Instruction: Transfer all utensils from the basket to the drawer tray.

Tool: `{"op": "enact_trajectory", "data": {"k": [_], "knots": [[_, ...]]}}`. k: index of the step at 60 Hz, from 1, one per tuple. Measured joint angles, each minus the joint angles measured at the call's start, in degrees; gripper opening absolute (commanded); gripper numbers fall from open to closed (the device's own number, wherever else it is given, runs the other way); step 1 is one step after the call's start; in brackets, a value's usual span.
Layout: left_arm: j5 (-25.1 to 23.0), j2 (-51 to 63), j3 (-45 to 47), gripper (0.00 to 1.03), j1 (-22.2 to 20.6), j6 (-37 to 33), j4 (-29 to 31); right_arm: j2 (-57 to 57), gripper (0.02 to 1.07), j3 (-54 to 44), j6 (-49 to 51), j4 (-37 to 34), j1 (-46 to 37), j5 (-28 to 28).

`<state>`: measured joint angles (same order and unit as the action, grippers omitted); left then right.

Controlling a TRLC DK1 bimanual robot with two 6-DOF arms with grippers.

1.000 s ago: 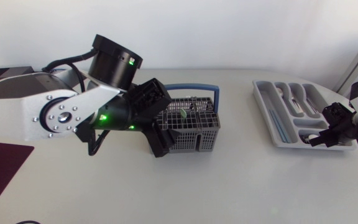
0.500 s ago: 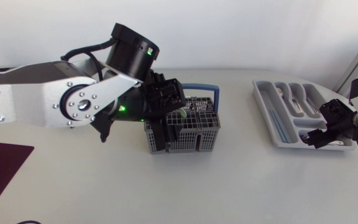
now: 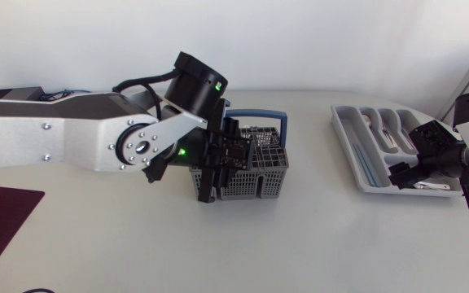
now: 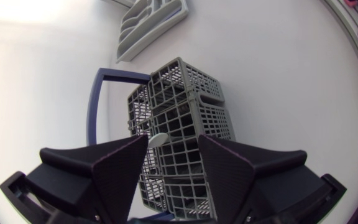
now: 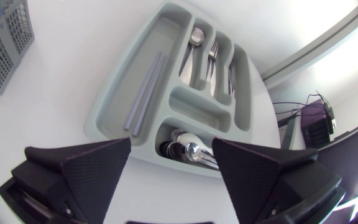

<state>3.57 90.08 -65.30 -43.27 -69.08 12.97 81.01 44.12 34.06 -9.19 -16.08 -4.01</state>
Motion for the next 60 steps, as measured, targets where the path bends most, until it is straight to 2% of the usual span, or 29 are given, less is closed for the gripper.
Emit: {"op": "enact_trajectory", "data": {"k": [15, 17, 20, 35, 44, 60], "knots": [[1.6, 4.1, -2.9, 0.5, 0.0, -8.7, -1.5, -2.0, 0.98, -0.7, -1.0, 0.0, 1.4, 1.5], [1.8, 4.7, -3.4, 0.43, 0.1, -9.8, -1.5, -2.1, 0.98, -0.9, -1.0, 0.0, 1.5, 1.9], [2.4, 5.7, -4.1, 0.37, 0.1, -11.5, -1.5, -2.1, 0.98, -1.0, -1.1, 0.0, 1.7, 2.2], [4.6, 9.9, -7.9, 0.36, 1.4, -18.1, -1.7, -2.4, 0.98, -1.5, -1.3, 0.0, 1.9, 2.9], [5.8, 11.8, -9.1, 0.24, 2.4, -21.5, -1.8, -2.4, 0.98, -1.5, -1.5, 0.1, 1.9, 3.8], [6.4, 13.1, -10.7, 0.19, 2.6, -24.0, -1.7, -2.4, 0.98, -2.3, -1.4, 0.5, 1.9, 4.2]]}}
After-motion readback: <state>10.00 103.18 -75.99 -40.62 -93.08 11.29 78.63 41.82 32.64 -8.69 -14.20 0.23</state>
